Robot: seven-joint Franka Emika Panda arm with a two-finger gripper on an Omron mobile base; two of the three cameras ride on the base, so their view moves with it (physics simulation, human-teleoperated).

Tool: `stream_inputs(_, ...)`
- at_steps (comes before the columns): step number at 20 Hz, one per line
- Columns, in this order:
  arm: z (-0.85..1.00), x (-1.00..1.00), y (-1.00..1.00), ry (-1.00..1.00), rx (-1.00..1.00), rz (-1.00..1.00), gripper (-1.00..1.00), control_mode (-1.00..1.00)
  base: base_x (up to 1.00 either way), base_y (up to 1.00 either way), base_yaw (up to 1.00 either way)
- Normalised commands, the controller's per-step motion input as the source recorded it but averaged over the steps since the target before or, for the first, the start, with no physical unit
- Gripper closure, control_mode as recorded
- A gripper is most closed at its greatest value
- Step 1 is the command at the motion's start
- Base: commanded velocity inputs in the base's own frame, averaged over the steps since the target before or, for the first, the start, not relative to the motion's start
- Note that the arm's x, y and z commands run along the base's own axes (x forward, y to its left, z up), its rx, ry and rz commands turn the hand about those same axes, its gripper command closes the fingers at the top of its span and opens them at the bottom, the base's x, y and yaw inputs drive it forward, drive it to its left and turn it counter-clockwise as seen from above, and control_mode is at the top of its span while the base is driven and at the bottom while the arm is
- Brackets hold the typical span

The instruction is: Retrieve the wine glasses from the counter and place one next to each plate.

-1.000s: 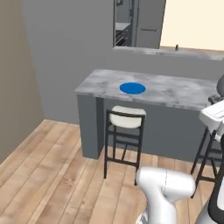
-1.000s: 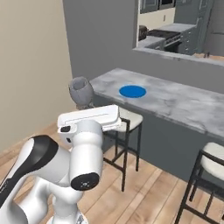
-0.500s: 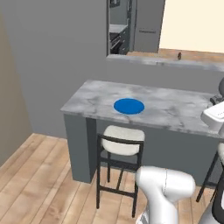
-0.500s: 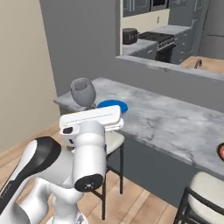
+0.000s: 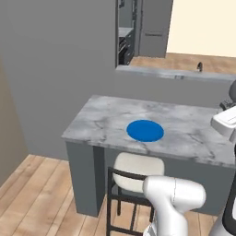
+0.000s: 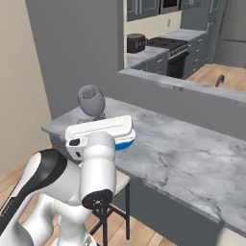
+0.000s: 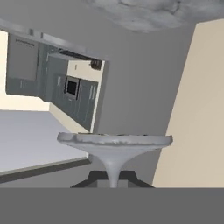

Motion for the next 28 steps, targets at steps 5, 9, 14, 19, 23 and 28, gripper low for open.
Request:
stream_inputs(5, 0.0, 0.0, 0.0, 0.0, 0.0, 0.0, 1.0, 1.0, 0.59, 0.03, -0.01)
stream_inputs(9, 0.0, 0.0, 0.0, 0.0, 0.0, 0.0, 1.0, 1.0, 0.12, 0.01, 0.1)
stream_inputs(14, 0.0, 0.0, 0.0, 0.0, 0.0, 0.0, 1.0, 1.0, 0.21, 0.0, 0.29)
stream_inputs(19, 0.0, 0.0, 0.0, 0.0, 0.0, 0.0, 1.0, 1.0, 0.11, -0.06, 0.12)
stream_inputs(23, 0.0, 0.0, 0.0, 0.0, 0.0, 0.0, 1.0, 1.0, 0.42, 0.0, -0.74)
stream_inputs(28, 0.0, 0.0, 0.0, 0.0, 0.0, 0.0, 1.0, 1.0, 0.34, 0.0, -0.83)
